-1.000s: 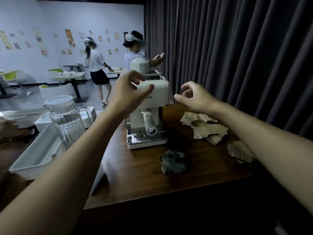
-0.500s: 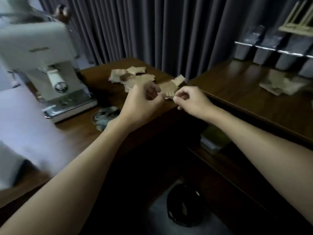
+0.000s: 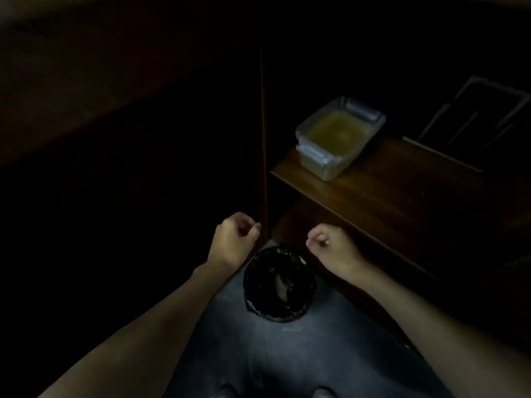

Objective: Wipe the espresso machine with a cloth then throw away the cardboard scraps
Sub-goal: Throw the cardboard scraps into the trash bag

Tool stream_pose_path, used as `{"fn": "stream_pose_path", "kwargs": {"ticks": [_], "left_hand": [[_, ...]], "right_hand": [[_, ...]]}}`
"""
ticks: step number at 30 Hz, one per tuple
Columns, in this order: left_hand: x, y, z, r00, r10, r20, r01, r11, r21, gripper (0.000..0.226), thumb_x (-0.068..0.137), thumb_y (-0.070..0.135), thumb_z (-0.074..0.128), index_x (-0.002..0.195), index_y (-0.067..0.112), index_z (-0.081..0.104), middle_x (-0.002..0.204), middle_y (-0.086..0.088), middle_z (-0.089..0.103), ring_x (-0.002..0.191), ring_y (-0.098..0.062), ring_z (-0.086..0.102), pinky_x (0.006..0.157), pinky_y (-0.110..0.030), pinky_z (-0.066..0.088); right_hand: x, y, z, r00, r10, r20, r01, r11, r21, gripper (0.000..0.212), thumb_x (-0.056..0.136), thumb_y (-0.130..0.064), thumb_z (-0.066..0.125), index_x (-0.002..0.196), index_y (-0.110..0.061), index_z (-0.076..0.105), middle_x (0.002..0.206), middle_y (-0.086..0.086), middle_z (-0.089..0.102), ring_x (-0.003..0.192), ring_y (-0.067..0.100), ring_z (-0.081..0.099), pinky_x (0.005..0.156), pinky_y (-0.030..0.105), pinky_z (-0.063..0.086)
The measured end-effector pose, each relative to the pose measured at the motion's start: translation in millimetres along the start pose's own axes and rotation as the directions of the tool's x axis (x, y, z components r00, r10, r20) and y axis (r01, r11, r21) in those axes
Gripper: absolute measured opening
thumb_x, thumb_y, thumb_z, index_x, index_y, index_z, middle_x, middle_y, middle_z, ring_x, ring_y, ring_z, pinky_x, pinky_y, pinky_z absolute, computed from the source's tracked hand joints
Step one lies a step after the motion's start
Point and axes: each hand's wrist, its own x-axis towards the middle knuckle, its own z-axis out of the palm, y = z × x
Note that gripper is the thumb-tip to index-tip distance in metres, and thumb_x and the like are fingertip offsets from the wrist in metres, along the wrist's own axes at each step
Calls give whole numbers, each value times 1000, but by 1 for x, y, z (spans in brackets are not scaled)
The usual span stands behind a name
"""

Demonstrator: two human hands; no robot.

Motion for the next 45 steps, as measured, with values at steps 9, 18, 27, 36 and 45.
{"fn": "stream_pose_path", "kwargs": {"ticks": [9,18,27,36,45], "left_hand": [[31,-217,167,970,-192,150,151,957,249,34,89,39,71,109,12,62,117,-11,64,125,-33,53,98,-36,47],[53,-323,227,936,-285,208,180,893,413,52,94,42,64,138,16,53,133,-11,59,124,-31,54,97,-30,45],[45,-301,216,969,-228,99,185,927,325,22,91,13,66,113,10,70,120,-16,67,127,-34,53,117,-37,29],[3,-86,42,993,-97,-73,115,938,326,31,92,17,67,123,12,65,129,-16,48,113,-34,54,98,-30,43],[-49,124,-144,970,69,-234,-5,965,263,33,92,9,62,124,18,62,119,-8,50,97,-23,57,82,-26,41]], "right_hand": [[97,228,125,982,182,44,-176,978,-109,26,92,-12,63,116,-4,60,118,14,61,111,27,58,83,26,44],[155,323,191,960,271,66,-265,960,-89,40,92,-15,63,131,-15,53,137,13,48,127,30,46,95,29,40],[141,305,190,958,285,10,-286,958,16,50,90,-6,63,136,-15,48,141,14,43,128,30,45,96,28,40],[51,93,46,983,186,3,-184,978,-102,53,89,-21,65,137,-31,45,140,12,31,119,33,47,97,37,43],[-46,-133,-111,997,-53,52,65,965,-255,77,97,-31,55,149,-44,0,156,9,23,142,33,28,111,55,32]]}}
